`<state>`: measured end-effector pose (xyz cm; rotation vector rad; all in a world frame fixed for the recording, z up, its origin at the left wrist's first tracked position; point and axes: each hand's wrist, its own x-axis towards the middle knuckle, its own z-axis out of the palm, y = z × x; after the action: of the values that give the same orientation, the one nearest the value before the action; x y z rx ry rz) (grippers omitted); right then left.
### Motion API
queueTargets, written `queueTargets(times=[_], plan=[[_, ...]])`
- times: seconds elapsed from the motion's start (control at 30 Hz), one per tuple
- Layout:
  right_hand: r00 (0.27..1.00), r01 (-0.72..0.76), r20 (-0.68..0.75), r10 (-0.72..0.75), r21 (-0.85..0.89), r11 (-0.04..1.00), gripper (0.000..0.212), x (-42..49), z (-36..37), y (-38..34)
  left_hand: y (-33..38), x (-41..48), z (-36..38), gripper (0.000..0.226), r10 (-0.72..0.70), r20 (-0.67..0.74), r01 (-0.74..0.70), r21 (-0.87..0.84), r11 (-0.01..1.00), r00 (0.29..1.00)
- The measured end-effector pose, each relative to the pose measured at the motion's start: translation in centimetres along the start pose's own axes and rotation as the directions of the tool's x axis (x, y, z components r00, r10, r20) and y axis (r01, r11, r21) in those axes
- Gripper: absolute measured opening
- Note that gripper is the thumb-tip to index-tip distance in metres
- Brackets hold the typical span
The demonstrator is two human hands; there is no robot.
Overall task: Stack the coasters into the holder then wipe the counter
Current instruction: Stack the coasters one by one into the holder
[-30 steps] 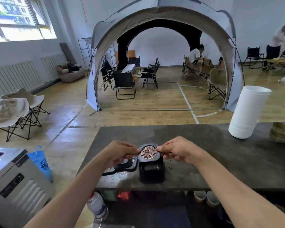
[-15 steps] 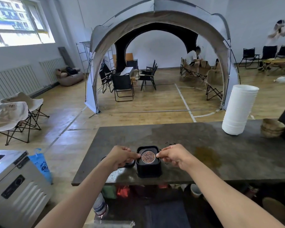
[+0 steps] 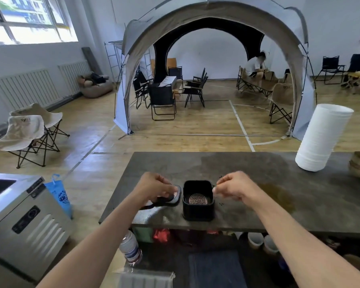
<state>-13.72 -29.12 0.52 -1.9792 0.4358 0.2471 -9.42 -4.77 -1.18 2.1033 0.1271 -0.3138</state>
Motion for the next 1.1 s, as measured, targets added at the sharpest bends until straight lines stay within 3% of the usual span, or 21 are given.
queueTargets(times=[0.13, 0.23, 0.33, 0.43, 0.67, 0.77, 0.9, 1.1], plan=[[0.955, 0.283, -0.091, -0.284, -0.027, 0.959, 0.008, 1.0, 0.6, -4.6, -1.8, 1.4, -4.3, 0.017, 0.066, -0.163, -0.049, 0.107, 0.993, 0.984], [0.928, 0.372, 0.016, -0.373, -0.126, 0.920, 0.011, 3.0, 4.2, -7.3, -3.5, 2.3, -5.9, 0.016, 0.101, -0.199, -0.036, 0.306, 0.951, 0.975], [0.915, 0.403, 0.238, -0.326, -0.482, 0.778, 0.040, 4.7, 8.4, -8.4, -4.4, 2.5, -5.8, 0.057, 0.132, -0.013, -0.116, 0.405, 0.907, 0.991], [0.873, 0.480, 0.426, -0.237, -0.665, 0.572, 0.073, 5.4, 11.3, -8.4, -5.3, 3.0, -5.1, 0.091, 0.234, 0.146, -0.276, 0.510, 0.815, 0.961], [0.854, 0.519, 0.477, -0.207, -0.761, 0.390, 0.076, 5.5, 13.8, -8.2, -6.8, 3.5, -4.8, 0.065, 0.412, 0.126, -0.424, 0.433, 0.796, 0.902], [0.838, 0.545, 0.485, -0.250, -0.718, 0.433, 0.075, 5.8, 13.6, -7.9, -7.1, 3.5, -5.4, 0.058, 0.420, 0.107, -0.431, 0.336, 0.838, 0.901], [0.789, 0.612, 0.452, -0.416, -0.517, 0.599, 0.060, 5.8, 11.2, -8.2, -6.0, 3.8, -6.5, 0.043, 0.400, 0.025, -0.401, 0.061, 0.914, 0.916], [0.766, 0.642, 0.161, -0.622, -0.158, 0.750, 0.023, 5.1, 5.7, -7.5, -1.2, 3.2, -5.6, 0.029, 0.436, 0.016, -0.427, -0.176, 0.887, 0.900]])
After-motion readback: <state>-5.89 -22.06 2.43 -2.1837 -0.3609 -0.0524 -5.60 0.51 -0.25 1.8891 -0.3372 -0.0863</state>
